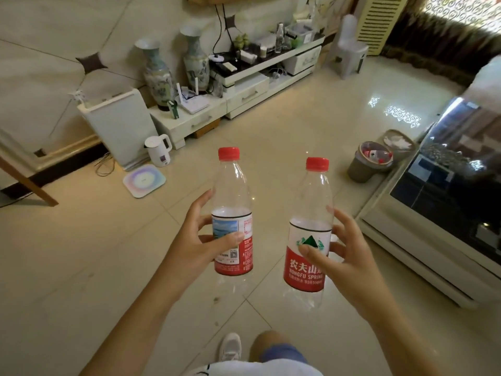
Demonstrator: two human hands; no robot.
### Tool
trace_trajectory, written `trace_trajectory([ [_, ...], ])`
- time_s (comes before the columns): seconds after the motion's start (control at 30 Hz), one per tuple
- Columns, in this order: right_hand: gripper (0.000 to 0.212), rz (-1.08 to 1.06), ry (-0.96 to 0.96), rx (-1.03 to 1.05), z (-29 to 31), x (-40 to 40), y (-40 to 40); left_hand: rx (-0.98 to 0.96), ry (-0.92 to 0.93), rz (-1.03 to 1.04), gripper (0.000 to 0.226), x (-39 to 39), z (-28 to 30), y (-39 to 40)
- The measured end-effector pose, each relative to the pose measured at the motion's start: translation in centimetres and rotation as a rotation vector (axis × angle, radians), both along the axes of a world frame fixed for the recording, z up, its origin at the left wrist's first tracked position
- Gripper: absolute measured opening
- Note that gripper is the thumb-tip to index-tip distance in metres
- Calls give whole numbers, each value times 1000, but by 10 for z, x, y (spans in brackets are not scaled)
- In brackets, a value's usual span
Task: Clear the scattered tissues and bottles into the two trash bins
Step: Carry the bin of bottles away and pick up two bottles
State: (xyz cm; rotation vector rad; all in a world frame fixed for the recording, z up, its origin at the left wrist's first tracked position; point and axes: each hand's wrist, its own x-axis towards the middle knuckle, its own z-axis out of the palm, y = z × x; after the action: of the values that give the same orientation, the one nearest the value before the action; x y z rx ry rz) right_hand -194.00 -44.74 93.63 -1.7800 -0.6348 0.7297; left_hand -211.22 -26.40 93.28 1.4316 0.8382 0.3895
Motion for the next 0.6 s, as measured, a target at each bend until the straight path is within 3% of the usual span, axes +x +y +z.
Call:
trace_trajectory([
  [0.17, 88, -66, 13, -8, -11, 49, 57, -21, 14, -64, 89, 60, -9, 63],
  [0.37, 96, -141, 25, -23, -29, 146, 129, -14, 16, -114, 88, 165, -21, 141],
  [0.6, 78, -172, 33, -50, -22, 267, 211, -23, 19, -142, 86, 286, -15, 229],
])
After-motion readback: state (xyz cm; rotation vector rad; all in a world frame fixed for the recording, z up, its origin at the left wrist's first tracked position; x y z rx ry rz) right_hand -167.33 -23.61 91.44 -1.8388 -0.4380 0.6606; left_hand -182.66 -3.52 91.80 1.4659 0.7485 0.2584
